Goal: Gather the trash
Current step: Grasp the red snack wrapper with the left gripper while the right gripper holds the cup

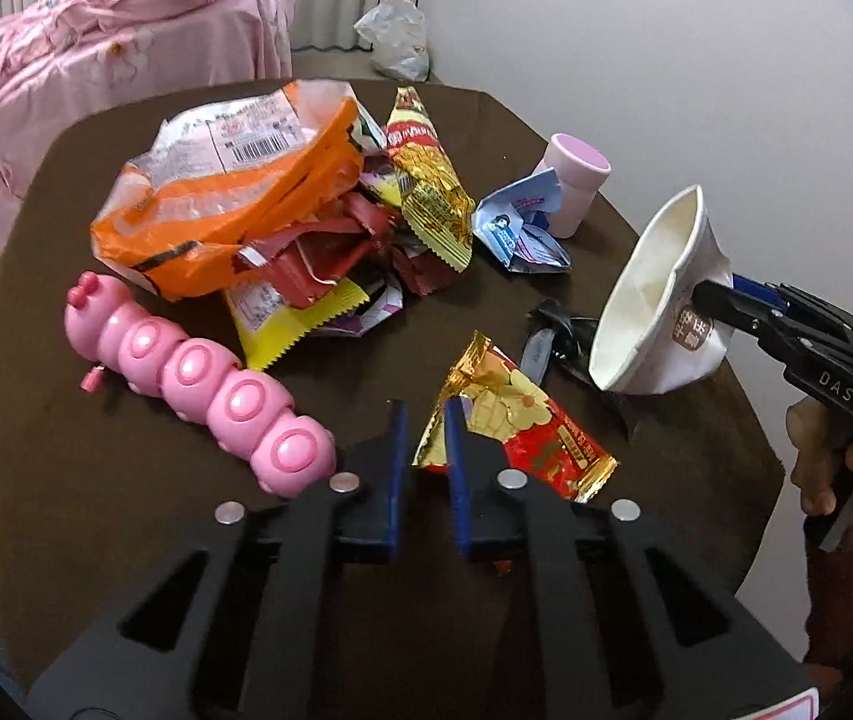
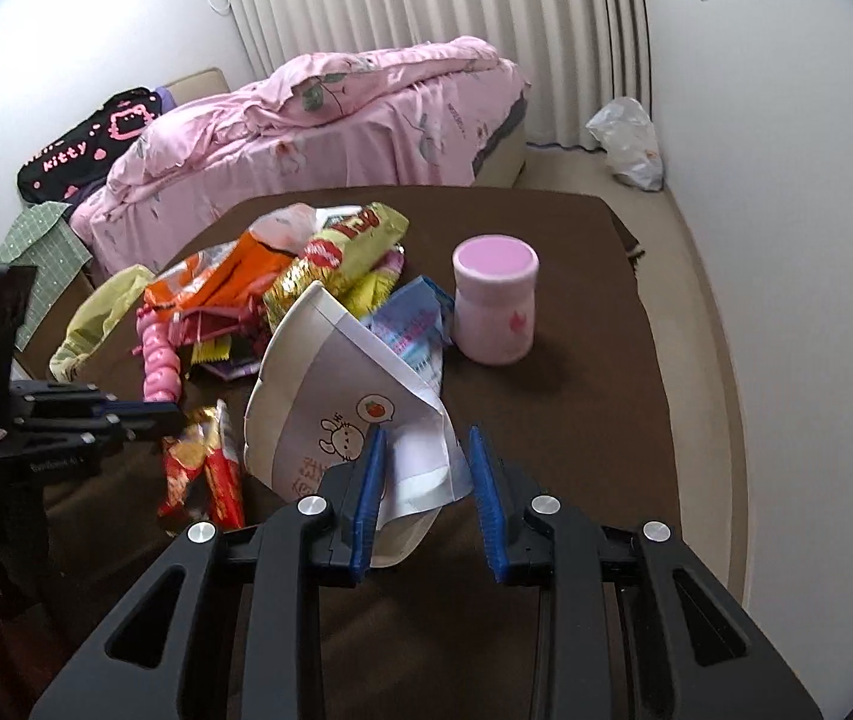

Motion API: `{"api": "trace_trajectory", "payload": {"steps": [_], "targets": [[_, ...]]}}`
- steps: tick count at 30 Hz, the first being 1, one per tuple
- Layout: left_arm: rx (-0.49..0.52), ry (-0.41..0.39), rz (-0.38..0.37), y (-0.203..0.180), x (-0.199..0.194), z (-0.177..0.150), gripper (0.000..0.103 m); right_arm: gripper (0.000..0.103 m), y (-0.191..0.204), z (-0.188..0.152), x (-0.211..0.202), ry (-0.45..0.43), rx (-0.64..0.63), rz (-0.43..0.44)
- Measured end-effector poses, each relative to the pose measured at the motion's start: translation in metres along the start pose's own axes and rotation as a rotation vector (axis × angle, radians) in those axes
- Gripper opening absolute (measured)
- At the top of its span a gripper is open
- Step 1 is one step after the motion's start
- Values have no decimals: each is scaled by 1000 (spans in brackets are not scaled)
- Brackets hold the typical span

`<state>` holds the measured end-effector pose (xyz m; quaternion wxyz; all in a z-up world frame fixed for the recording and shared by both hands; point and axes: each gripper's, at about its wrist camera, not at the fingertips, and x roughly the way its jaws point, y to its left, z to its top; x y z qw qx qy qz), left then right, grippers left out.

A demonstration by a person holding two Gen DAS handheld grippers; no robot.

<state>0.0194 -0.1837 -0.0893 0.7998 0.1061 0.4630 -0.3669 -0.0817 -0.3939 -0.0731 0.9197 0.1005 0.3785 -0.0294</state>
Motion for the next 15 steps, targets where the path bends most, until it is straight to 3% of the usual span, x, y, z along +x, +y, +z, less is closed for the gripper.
{"api": "trace_trajectory", "payload": {"steps": [4, 6, 9, 10, 13, 15], "targets": [[-18, -28, 40, 11, -7, -1, 8, 28, 4, -9, 2, 29, -20, -22], [-43, -46, 8, 16, -9, 1, 9, 28, 6, -12, 4, 43, -27, -22], [-65, -39, -140, 13, -7, 5, 37, 28, 6, -17, 10, 60, -17, -26], [-55, -40, -155, 10, -6, 5, 46, 28, 6, -18, 11, 67, -10, -24], [-39, -20, -79, 10, 4, 4, 47, 31, 4, -21, 14, 69, 4, -19], [-55, -28, -72, 19, 2, 3, 45, 38, 5, -22, 13, 63, -7, -17]]}}
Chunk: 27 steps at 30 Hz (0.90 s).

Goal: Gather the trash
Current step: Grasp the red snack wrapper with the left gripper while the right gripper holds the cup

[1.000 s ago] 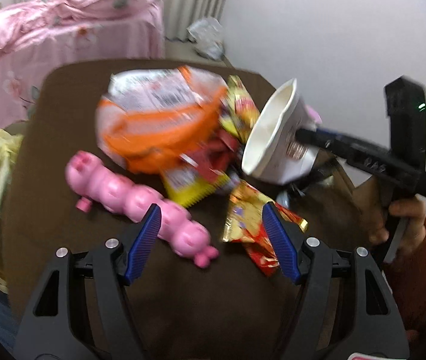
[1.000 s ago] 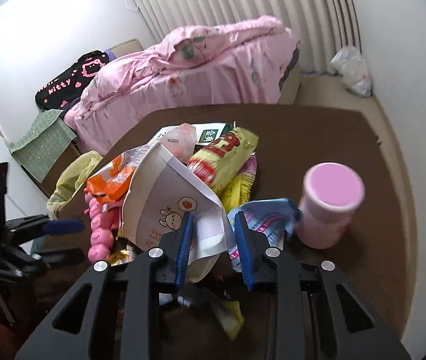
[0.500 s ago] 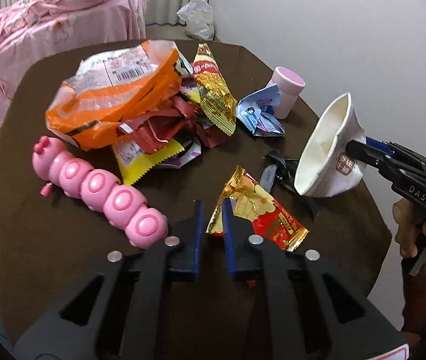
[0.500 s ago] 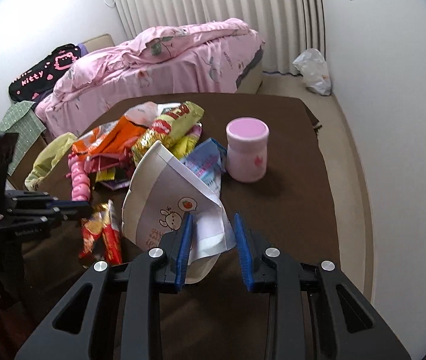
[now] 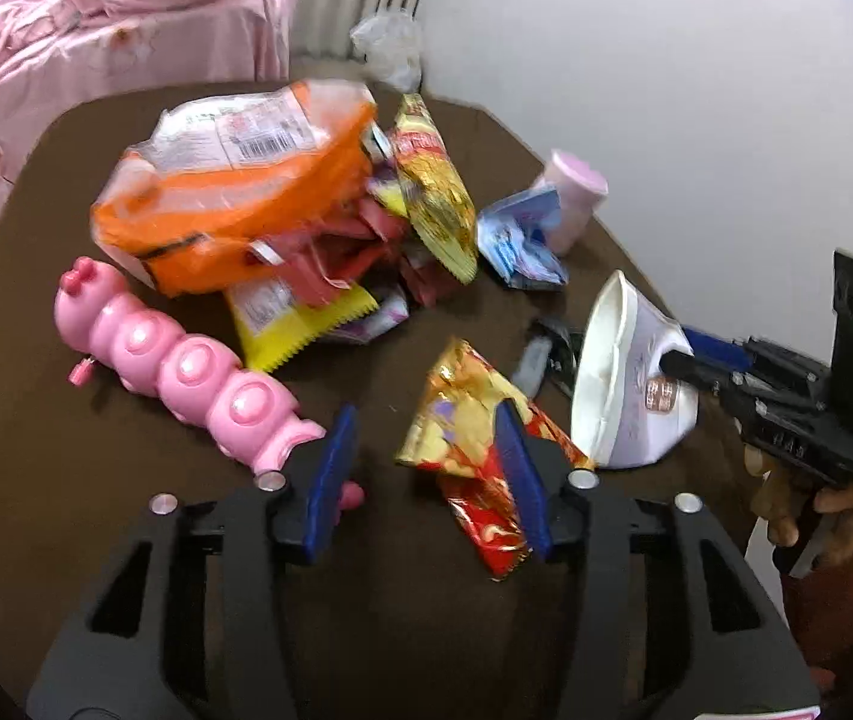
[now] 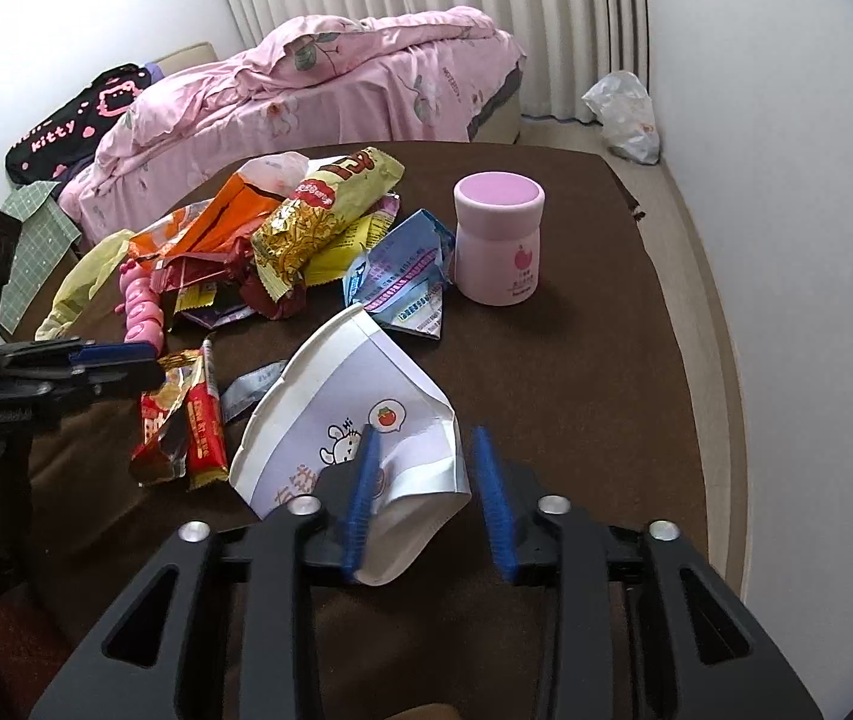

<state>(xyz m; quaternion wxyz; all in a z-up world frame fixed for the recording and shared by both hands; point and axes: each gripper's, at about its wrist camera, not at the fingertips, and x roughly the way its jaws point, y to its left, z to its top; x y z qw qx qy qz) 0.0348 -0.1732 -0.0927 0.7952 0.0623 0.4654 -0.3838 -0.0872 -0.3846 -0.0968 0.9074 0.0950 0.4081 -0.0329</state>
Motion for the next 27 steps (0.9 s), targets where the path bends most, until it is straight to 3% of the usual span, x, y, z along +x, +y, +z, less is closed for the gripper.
{"api": "trace_trajectory", "payload": {"steps": [3, 5, 8, 10, 11, 13, 16, 18, 19, 20, 24, 27], "targets": [[-19, -5, 36, 13, -7, -1, 45, 45, 1, -3, -3, -12, -4, 24], [-21, -20, 77, 21, -11, -2, 45, 55, 2, -6, -4, -20, 1, 50], [-31, -28, 113, 32, -16, -2, 45, 55, 5, -11, -7, -12, -19, 39], [-55, -28, 76, 35, -17, 0, 45, 55, 3, -15, -9, -9, -21, 23], [-64, -21, 8, 33, -17, 0, 46, 55, 2, -18, -11, -7, -14, 15], [-51, -11, -56, 22, -14, 2, 47, 55, -2, -20, -12, -3, 6, 2], [-9, 21, -9, 5, 2, 5, 48, 55, -5, -21, -16, -25, 22, -28], [-31, 65, -20, 1, 14, 7, 48, 55, -4, -20, -18, -33, 25, -39], [-40, 86, -34, -1, 19, 6, 44, 55, -3, -20, -20, -40, 24, -39], [-39, 89, -37, -2, 20, 4, 25, 55, -2, -20, -22, -44, 21, -32], [-33, 33, -35, -2, 5, -1, 19, 55, 3, -19, -24, -56, 15, -17], [-20, -48, 21, 3, -21, -2, 17, 55, 2, -17, -15, -46, 33, -38]]}}
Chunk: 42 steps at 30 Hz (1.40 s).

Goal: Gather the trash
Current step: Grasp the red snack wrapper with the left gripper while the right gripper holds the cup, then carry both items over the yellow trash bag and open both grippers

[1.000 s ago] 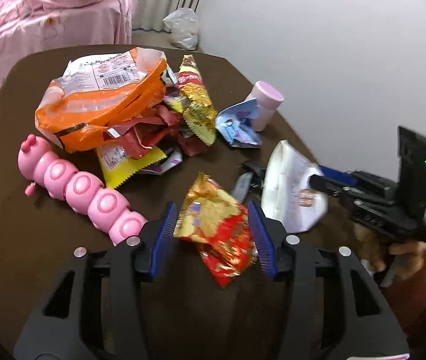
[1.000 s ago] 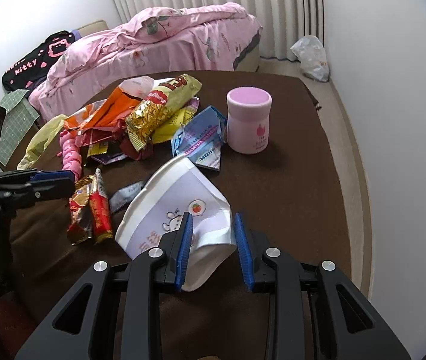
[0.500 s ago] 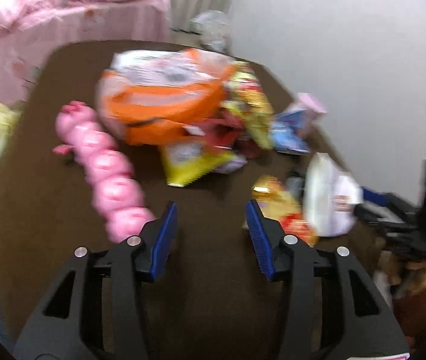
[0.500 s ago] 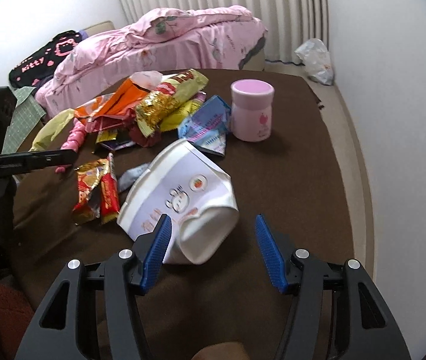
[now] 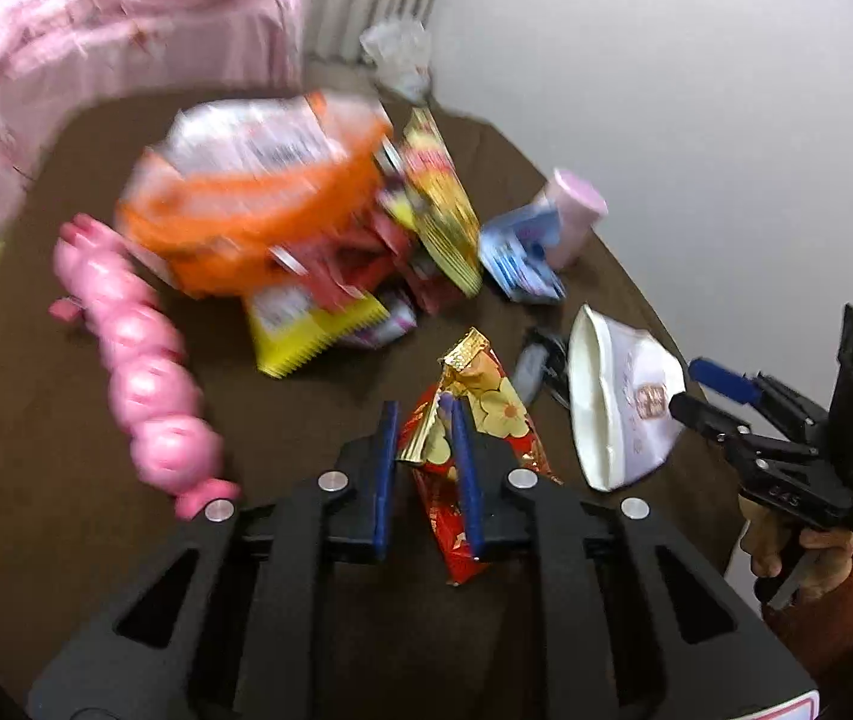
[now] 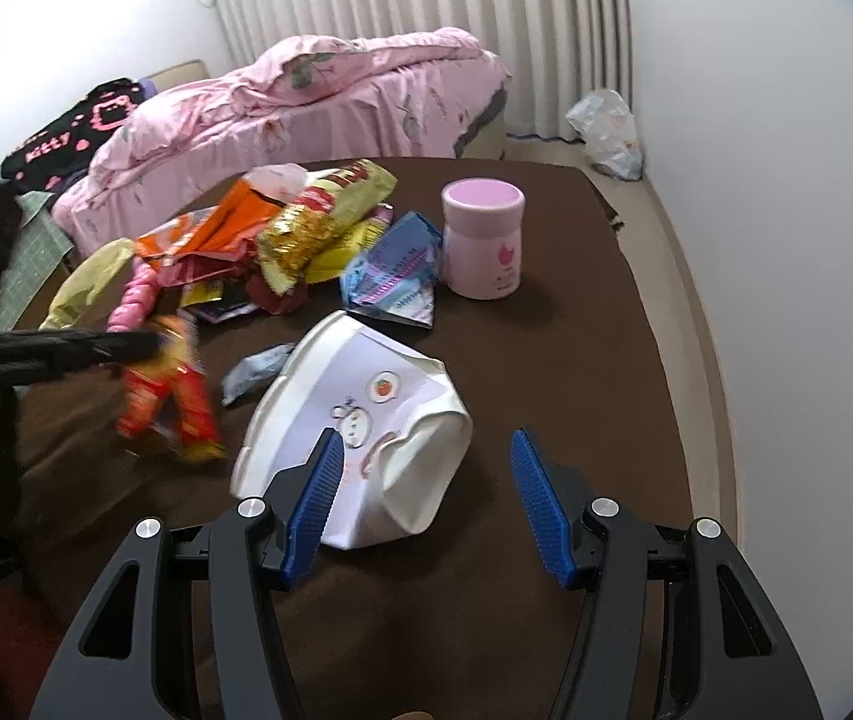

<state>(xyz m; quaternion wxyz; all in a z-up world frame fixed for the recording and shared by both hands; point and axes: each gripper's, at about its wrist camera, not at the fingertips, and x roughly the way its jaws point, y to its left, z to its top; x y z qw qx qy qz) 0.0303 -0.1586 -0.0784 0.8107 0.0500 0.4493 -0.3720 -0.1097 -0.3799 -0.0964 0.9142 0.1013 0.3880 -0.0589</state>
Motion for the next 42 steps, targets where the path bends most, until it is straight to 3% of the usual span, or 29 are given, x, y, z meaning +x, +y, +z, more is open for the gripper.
{"api": "trace_trajectory", "payload": {"steps": [6, 8, 10, 19, 27, 31, 34, 37, 42], "targets": [[-52, -77, 29, 20, -29, 2, 17, 52, -17, -6, 21, 39, 176, 101], [-66, -81, 32, 23, -31, 2, 17, 29, -15, -9, 24, 43, 191, 162], [-75, -84, 34, 26, -33, 2, 17, 24, -9, -8, 22, 29, 185, 189], [-83, -160, 60, 29, -53, 7, 17, 23, 41, 27, -15, -131, -42, 111], [-78, -312, 186, 59, -111, 16, 17, 23, 104, 77, -25, -209, -206, 152], [-92, -370, 268, 93, -140, 17, 17, 23, 140, 96, -25, -229, -294, 169], [-133, -450, 379, 137, -168, 20, 17, 23, 171, 110, -21, -243, -372, 175], [-263, -493, 492, 201, -189, 17, 17, 23, 201, 124, -10, -246, -433, 186], [-440, -463, 527, 279, -185, -3, 17, 23, 253, 148, 24, -216, -523, 232]]}}
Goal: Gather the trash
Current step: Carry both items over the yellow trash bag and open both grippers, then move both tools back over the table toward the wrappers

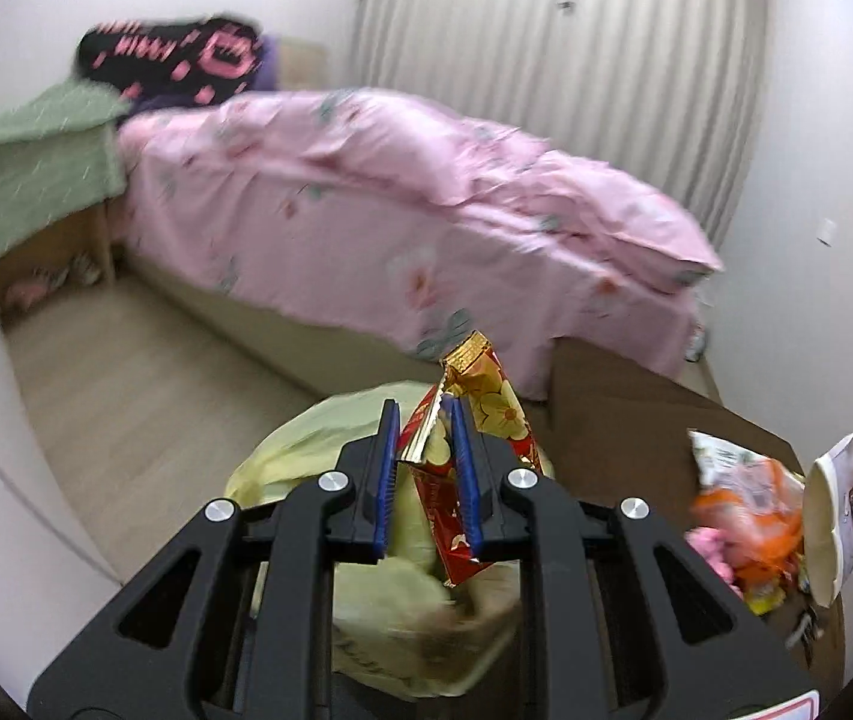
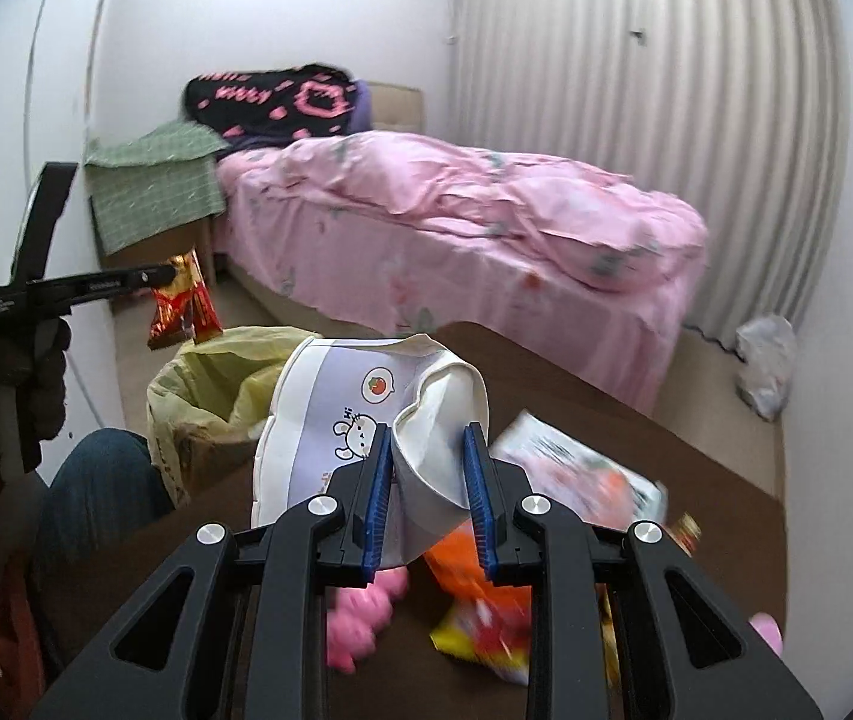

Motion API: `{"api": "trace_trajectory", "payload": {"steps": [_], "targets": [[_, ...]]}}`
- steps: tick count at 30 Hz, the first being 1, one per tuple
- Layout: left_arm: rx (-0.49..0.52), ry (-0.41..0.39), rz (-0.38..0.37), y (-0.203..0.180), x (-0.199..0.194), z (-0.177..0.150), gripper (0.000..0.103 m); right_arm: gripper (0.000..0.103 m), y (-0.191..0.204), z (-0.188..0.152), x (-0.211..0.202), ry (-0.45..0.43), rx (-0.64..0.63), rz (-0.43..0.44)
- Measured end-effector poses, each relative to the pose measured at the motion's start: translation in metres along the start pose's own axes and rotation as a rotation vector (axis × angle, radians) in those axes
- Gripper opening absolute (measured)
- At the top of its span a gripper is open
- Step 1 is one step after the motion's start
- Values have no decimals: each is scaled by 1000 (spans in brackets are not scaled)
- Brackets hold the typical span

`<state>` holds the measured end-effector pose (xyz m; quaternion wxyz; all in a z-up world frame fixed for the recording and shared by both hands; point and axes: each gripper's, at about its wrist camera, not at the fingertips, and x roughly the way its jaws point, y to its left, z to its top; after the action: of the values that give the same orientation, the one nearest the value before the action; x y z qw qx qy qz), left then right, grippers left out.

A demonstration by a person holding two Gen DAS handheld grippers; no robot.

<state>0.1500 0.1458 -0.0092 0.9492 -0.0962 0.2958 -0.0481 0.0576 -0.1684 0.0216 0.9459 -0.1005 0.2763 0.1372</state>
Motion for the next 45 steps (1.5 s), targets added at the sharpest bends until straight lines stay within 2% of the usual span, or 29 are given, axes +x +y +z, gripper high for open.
{"api": "trace_trajectory", "payload": {"steps": [4, 6, 9, 12, 16, 19, 23, 26, 27, 28, 29, 31, 34, 38, 43, 45], "targets": [[-45, 142, -84, 21, 45, -12, 17, 23, 22, 27, 48, 34, -64, 49], [-9, 211, -90, 16, 71, -16, 17, 23, 29, 40, 72, 52, -76, 70], [51, 264, -64, 8, 108, -23, 17, 23, 38, 52, 99, 74, -91, 94], [-4, 239, 37, 22, 133, -19, 17, 23, 49, 59, 127, 111, -111, 111], [-79, 200, 138, 42, 140, -15, 16, 23, 62, 59, 162, 168, -140, 137], [-93, 201, 173, 53, 140, -18, 16, 23, 74, 58, 186, 200, -152, 157], [-148, 202, 135, 64, 127, -21, 16, 23, 90, 62, 210, 210, -151, 187], [-215, 192, 80, 72, 109, -21, 17, 24, 106, 65, 224, 203, -166, 199], [-253, 184, 42, 76, 99, -20, 20, 24, 110, 66, 228, 199, -170, 215], [-268, 179, 20, 78, 95, -19, 30, 24, 114, 66, 232, 197, -173, 230], [-284, 168, -3, 78, 88, -18, 41, 31, 117, 65, 235, 200, -179, 241], [-288, 150, -14, 74, 80, -15, 45, 45, 124, 62, 240, 217, -204, 263], [-268, 127, 8, 67, 72, -12, 47, 45, 126, 57, 235, 226, -219, 262], [-245, 107, 48, 59, 64, -10, 50, 46, 105, 56, 213, 212, -179, 226], [-212, 116, 33, 43, 54, -15, 51, 47, 59, 53, 173, 173, -81, 164], [-176, 117, 5, 26, 47, -18, 52, 50, 41, 48, 155, 154, -37, 140]]}}
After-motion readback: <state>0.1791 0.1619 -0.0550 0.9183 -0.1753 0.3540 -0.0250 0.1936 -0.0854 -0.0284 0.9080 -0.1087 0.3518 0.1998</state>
